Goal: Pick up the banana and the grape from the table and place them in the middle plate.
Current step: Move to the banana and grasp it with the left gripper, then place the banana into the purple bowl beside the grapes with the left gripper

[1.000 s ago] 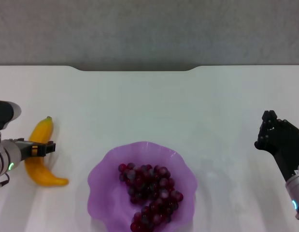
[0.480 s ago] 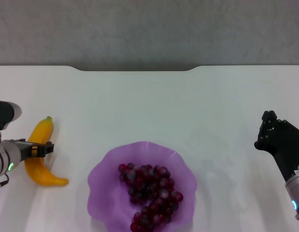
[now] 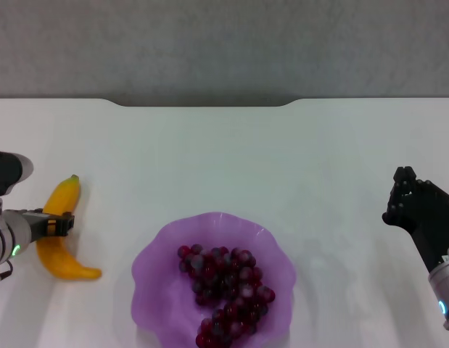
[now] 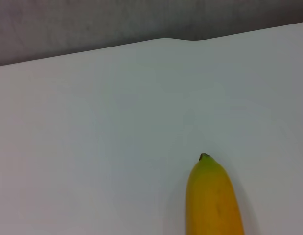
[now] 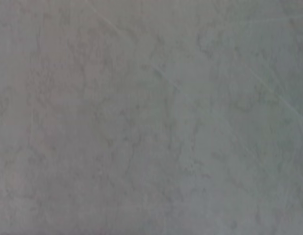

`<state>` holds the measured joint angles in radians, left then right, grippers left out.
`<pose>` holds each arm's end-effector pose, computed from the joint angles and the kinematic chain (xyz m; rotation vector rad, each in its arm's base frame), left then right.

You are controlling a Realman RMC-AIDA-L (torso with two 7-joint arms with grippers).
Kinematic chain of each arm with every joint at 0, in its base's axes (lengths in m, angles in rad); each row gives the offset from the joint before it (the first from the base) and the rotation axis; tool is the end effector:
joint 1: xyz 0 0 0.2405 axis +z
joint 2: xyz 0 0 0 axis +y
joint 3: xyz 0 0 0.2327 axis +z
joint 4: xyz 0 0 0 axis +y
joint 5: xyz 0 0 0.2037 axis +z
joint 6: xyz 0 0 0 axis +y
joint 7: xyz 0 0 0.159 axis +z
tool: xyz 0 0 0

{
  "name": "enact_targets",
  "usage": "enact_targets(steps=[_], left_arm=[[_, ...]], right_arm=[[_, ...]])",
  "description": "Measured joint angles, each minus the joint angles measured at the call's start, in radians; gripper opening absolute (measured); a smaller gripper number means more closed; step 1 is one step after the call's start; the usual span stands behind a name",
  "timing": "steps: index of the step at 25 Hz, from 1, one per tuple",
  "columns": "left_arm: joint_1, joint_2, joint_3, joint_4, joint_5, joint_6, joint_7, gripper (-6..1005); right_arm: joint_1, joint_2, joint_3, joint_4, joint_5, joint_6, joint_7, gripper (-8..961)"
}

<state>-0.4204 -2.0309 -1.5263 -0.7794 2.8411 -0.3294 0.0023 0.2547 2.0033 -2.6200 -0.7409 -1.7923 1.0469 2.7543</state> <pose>-0.3277 0.3799 -0.0122 -1.7912 -1.0850 0.0878 0.2661 0.2995 -0.0434 -1.5843 0.6239 0.6110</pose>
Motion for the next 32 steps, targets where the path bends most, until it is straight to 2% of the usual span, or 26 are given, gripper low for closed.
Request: enact_targets(steps=[4,14,19,25,28,32], left_arm=[[0.000,0.000,0.000,0.000,0.000,-0.002,0.009,479],[0.000,0.000,0.000,-0.013,-0.003,-0.015,0.011,479],[0.008,0.000,-0.006,-0.080,-0.003,-0.037,0.011,479],[0.034,0.005,-0.018,-0.237,0.001,-0.079,0.041,478],[0.065,0.006,-0.018,-0.387,0.001,-0.152,0.075,478],[0.135,0.003,0.008,-0.648,-0.002,-0.270,0.113,478]], right_arm=[[0.001,0.000,0.000,0.000,0.001,0.000,0.000,42],[0.002,0.002,0.002,0.002,0.001,-0.001,0.001,42],[0.002,0.002,0.002,0.006,0.001,-0.003,0.001,42],[0.002,0.001,0.002,0.010,0.001,-0.004,0.001,42],[0.002,0.000,0.002,0.016,0.001,-0.004,0.001,42],[0.002,0.000,0.002,0.023,0.002,-0.005,0.001,42]])
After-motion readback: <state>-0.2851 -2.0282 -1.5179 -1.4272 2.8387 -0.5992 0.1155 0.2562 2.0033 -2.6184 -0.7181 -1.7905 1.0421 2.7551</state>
